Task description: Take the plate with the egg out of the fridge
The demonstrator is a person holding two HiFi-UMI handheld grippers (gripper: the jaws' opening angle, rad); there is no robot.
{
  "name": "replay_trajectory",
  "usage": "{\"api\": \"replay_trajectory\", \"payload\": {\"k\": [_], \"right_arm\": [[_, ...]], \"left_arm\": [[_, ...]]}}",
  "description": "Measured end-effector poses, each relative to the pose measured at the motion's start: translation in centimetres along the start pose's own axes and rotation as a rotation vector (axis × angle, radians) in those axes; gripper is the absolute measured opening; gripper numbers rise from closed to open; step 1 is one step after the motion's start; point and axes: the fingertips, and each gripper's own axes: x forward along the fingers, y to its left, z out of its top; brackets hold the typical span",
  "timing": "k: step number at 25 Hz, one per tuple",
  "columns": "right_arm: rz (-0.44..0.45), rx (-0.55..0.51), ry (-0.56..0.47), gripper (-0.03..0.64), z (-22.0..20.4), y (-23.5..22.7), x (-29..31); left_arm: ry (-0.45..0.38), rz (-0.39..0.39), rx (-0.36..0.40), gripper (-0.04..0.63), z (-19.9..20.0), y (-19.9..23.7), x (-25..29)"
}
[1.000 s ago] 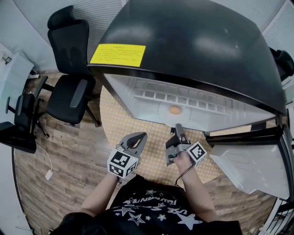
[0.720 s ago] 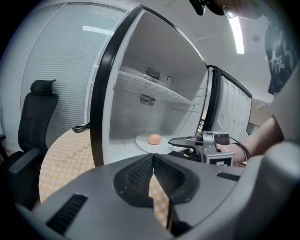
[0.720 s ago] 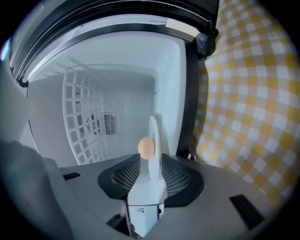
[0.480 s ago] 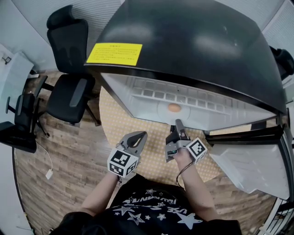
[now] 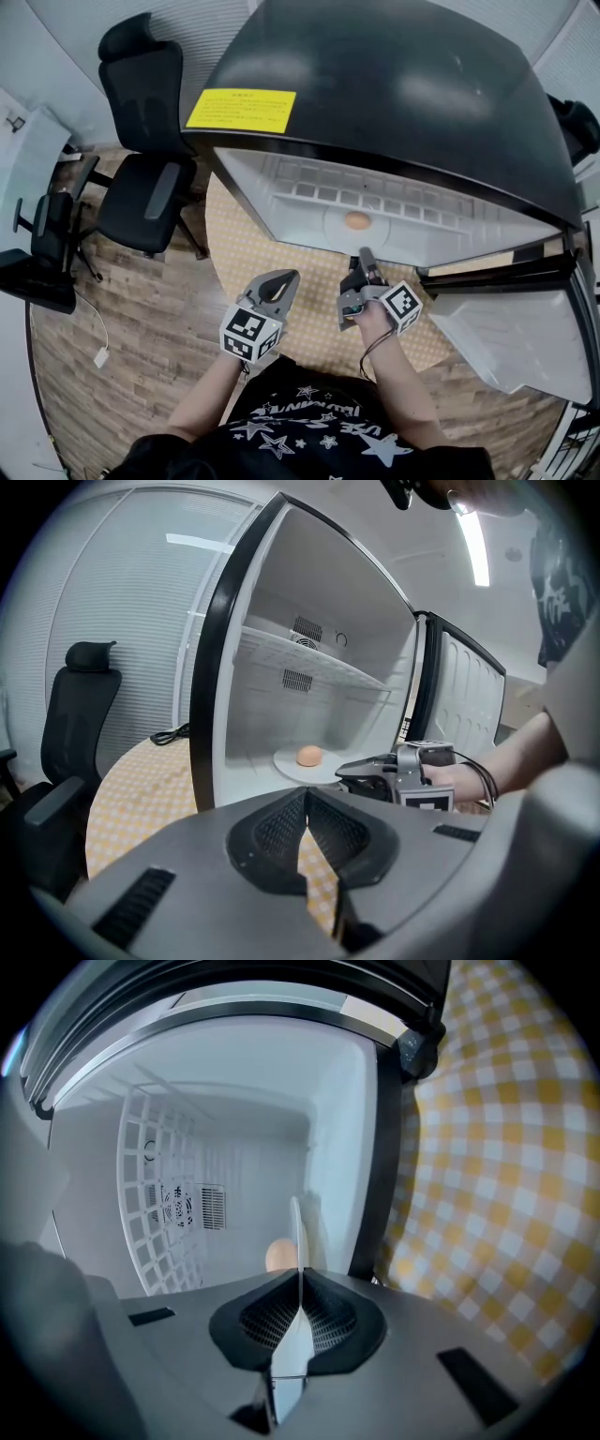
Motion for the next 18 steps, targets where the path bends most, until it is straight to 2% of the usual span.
{"api": "replay_trajectory", "payload": {"k": [9,18], "right_arm": [[0.048,-0.02,-0.01,0.034,-0.8,1.2,-2.2],[0.132,-0.029,-0.053,0.034,-3.0,4.7,-7.7]], "left_arm": [[-0.036,-0.003,0.016,0.008,0.5,-0.2,-2.1],[-0.09,-0.043,0.062,0.008,1.0,-2.2,-6.1]]}}
